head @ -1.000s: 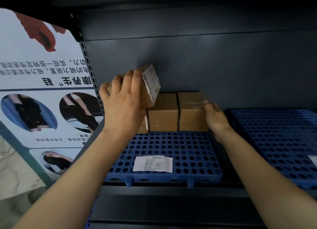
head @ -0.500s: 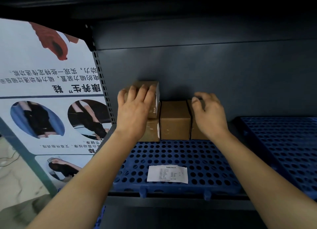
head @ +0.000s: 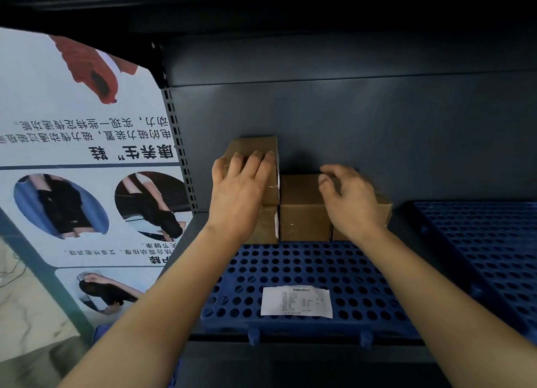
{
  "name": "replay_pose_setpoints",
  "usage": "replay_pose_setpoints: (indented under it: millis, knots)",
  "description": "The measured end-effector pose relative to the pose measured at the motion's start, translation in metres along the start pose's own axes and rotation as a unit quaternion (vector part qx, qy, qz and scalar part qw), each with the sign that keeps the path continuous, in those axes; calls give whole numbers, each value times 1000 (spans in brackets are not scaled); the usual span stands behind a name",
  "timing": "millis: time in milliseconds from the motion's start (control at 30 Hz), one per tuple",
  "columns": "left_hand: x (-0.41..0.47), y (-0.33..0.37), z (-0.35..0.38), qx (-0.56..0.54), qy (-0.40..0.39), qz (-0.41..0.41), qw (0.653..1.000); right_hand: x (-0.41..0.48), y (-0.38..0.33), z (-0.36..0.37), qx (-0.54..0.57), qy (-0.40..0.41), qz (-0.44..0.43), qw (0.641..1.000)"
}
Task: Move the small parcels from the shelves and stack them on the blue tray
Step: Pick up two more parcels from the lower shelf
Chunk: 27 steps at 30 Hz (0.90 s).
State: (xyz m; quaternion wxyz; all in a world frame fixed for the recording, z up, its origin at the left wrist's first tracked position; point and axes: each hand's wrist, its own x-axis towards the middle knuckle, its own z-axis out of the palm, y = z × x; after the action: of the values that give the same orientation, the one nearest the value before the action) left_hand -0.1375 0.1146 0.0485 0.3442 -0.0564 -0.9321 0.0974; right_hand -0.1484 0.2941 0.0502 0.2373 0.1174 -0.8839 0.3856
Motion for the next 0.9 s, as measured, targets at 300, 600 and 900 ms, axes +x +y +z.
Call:
replay_pose_setpoints:
  millis: [300,600,900]
  knots:
    - [-4,-6,-2,-14,15,0,1000,-2,-12,4,10,6,-4,1000]
    - [-8,2,-24,-42,114,27,992,-7,-23,2,-54,16,-30,998]
    - [-16,73,-64,-129,102,180,970,-46,-5,-51,-387,-18,-3,922]
